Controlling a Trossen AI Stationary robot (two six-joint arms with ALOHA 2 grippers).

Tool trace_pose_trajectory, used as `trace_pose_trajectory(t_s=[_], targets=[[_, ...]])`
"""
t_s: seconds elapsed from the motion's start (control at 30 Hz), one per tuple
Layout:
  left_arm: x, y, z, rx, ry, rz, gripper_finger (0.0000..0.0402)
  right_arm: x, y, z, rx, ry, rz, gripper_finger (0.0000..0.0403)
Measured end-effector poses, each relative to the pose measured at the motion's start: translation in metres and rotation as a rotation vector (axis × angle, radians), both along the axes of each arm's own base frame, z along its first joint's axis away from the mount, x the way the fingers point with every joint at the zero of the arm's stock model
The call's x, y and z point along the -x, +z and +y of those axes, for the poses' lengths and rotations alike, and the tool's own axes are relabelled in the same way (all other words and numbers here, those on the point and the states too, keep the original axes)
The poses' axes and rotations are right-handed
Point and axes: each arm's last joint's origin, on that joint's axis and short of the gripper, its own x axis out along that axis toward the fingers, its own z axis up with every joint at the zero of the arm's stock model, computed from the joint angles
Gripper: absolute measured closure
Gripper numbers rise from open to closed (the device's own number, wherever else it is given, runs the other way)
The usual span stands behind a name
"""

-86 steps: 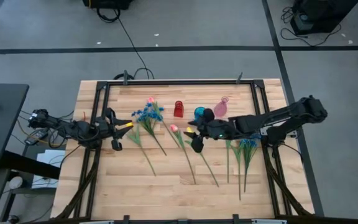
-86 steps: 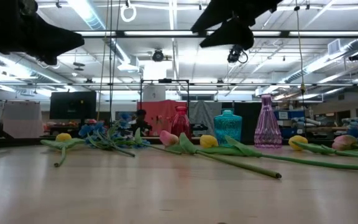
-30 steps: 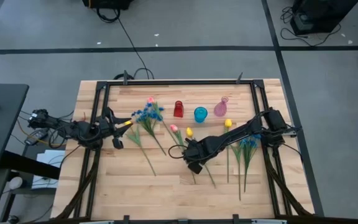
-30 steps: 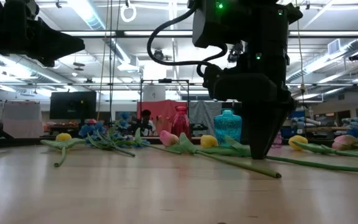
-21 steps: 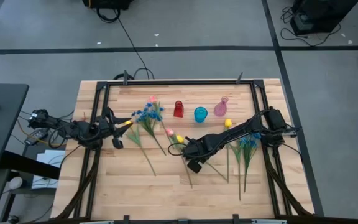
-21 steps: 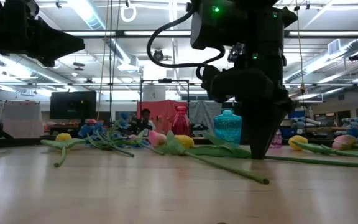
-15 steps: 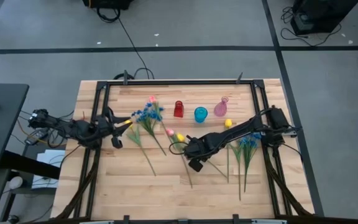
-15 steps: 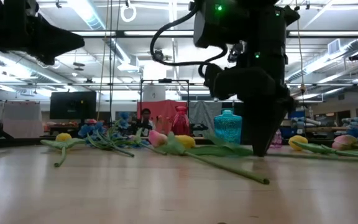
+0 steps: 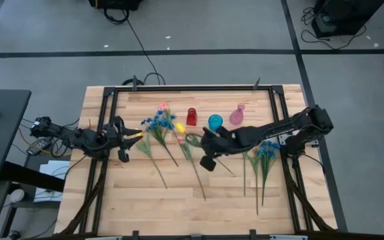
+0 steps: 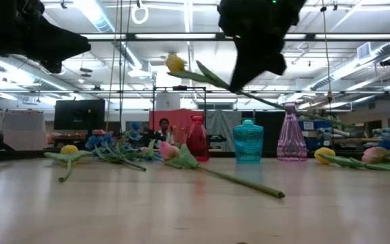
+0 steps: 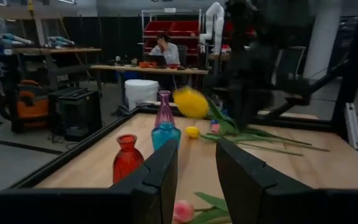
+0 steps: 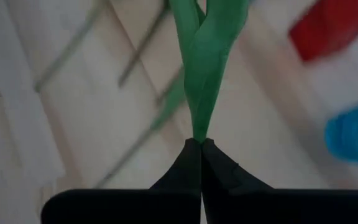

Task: Sort flowers into vase by color
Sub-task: Put the middle yellow tulip into the pink vase

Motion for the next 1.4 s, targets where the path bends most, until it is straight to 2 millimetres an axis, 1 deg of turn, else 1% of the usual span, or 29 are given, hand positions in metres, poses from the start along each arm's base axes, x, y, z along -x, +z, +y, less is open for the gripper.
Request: trace_pose_trajectory(t_s=[0.17,0.33,0.5,0.67,0.8,0.97,1.1,1.17,1.2,1.3,1.4], targets=[[0.000,0.000,0.000,0.003,-0.004,0.001,0.0286,-0.015,0.008,-0.026,0.077,0.065,-0.178,0.0400],[0.000,0.000,0.001,-0.003,0.021,0.002,0.0286,-0.026,0.017,-0.067,0.191,0.065,-0.354,0.0400],[0.000,0.000,0.001,-0.003,0.035,0.002,0.0286,-0.030,0.029,-0.104,0.352,0.039,-0.529,0.0400],[0.000,0.000,0.001,-0.001,0.035,0.001,0.0286,-0.026,0.033,-0.128,0.478,0.003,-0.672,0.0399],[0.000,0.000,0.001,0.001,0.035,0.001,0.0286,-0.023,0.035,-0.139,0.523,0.002,-0.726,0.0399],[0.000,0.000,0.001,0.002,0.035,0.000,0.0286,-0.021,0.038,-0.144,0.585,0.006,-0.765,0.0399],[0.000,0.000,0.001,0.002,0.035,0.000,0.0286,-0.019,0.038,-0.147,0.627,0.008,-0.741,0.0399],[0.000,0.000,0.001,0.001,0.035,0.002,0.0286,-0.015,0.040,-0.147,0.651,0.009,-0.699,0.0399],[0.000,0.000,0.001,0.001,0.035,0.004,0.0286,-0.012,0.045,-0.147,0.669,0.003,-0.690,0.0399],[0.000,-0.001,0.001,-0.003,0.035,0.015,0.0286,0.000,0.058,-0.146,0.680,-0.011,-0.654,0.0399],[0.000,-0.003,0.001,-0.010,0.036,0.033,0.0286,0.015,0.064,-0.145,0.666,-0.011,-0.611,0.0399]])
